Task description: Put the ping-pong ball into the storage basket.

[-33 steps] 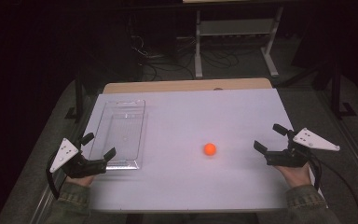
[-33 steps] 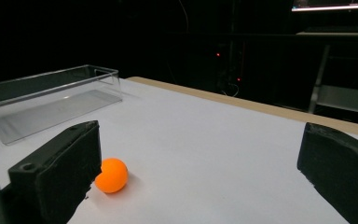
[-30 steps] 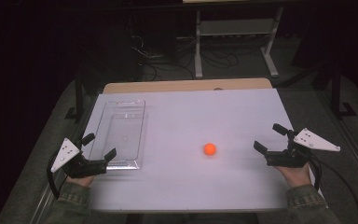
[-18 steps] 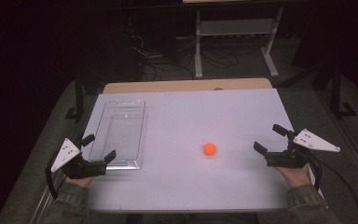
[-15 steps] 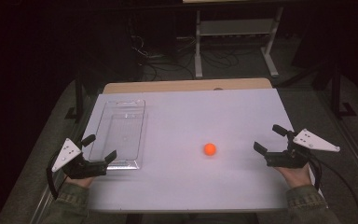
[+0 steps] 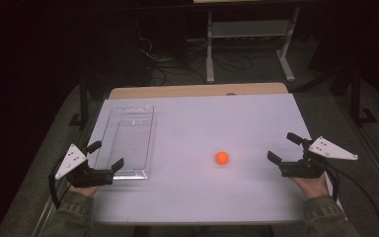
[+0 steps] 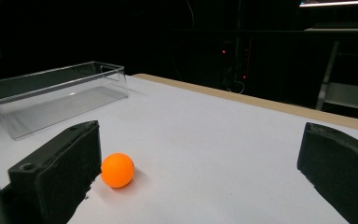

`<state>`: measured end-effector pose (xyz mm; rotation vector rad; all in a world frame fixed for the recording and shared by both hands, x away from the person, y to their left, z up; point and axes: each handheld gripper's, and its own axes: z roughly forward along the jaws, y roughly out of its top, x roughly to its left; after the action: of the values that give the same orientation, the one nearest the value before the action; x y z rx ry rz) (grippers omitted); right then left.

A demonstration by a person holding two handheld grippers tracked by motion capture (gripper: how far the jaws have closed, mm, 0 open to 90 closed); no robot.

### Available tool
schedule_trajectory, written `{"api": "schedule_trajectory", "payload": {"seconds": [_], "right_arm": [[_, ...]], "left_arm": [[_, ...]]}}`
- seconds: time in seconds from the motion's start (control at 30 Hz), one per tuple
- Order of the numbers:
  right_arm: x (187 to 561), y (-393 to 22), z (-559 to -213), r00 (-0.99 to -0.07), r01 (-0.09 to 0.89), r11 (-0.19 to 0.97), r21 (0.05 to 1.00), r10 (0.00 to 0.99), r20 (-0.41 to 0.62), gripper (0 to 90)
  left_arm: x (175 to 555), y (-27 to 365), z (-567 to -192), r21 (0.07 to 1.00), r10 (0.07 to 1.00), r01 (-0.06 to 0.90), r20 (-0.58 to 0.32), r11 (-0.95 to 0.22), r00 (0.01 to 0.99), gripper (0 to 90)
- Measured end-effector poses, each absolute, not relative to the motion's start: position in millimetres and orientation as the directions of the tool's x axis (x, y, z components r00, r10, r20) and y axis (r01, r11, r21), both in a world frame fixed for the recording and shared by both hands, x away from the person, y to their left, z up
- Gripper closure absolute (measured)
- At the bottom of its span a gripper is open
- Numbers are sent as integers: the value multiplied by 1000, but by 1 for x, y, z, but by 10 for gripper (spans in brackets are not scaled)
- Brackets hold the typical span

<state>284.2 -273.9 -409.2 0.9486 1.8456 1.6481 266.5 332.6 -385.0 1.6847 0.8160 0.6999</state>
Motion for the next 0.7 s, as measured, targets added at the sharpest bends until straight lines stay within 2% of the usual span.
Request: {"api": "schedule_trajectory", "payload": {"seconds": [0.7], "right_arm": [[283,-274,-409,-643,163,35,986,762,80,0]], "left_arm": [[280,313,-358,948,756,148,124,-281,642,0]]}}
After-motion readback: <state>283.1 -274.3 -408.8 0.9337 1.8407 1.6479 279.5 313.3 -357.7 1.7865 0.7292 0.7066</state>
